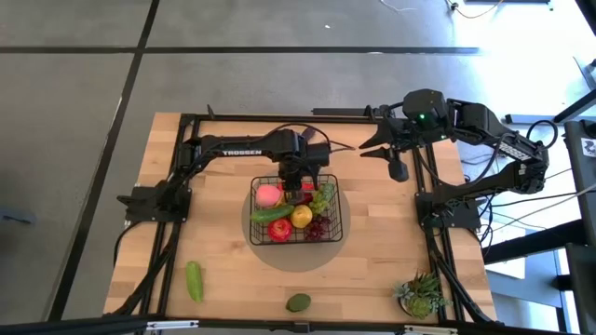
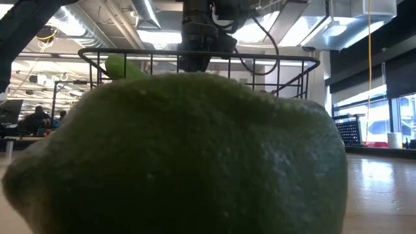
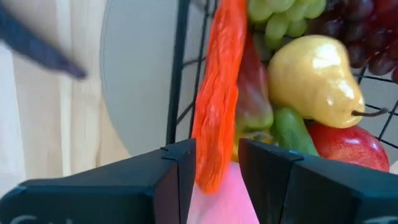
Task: Build produce basket
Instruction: Put the green cucumber into the black wire basket
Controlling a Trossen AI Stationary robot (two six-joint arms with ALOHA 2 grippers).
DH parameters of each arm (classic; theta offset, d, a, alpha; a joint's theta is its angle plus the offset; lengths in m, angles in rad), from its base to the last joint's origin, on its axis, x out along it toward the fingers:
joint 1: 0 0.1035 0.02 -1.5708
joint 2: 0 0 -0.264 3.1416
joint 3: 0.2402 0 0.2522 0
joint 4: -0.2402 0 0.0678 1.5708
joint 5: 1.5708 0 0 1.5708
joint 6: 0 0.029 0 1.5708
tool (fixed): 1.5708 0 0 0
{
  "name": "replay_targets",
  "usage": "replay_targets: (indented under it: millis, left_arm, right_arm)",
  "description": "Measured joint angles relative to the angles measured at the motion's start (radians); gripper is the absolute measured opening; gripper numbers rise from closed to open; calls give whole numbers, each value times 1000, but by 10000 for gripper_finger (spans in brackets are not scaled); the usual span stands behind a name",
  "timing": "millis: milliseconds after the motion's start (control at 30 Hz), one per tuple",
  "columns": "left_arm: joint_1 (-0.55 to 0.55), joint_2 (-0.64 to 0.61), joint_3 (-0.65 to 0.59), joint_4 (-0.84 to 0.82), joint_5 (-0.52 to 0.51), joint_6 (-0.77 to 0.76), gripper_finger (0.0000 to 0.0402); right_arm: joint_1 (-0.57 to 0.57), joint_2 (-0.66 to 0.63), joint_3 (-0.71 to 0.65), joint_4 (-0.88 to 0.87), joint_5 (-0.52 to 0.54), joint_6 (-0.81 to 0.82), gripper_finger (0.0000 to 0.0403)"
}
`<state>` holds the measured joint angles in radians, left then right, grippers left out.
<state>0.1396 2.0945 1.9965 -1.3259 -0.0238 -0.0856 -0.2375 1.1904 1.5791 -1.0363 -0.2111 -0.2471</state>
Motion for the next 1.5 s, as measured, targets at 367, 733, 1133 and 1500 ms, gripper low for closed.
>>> replay_targets:
  millis: [367, 733, 1133, 1500]
  left_arm:
    - [-29, -86, 97, -129, -10, -161, 108]
    - [-152, -215, 101, -164, -16, -477, 108]
    - [-395, -246, 99, -246, 44, -1044, 108]
    - [-671, -246, 99, -245, -168, -1696, 108]
  right_arm:
    - [0, -21, 0, -7, -44, -31, 84]
    - [48, -22, 0, -60, -213, -139, 84]
    - [134, -22, 0, -133, -416, -312, 84]
    - [150, -21, 0, -142, -445, -417, 84]
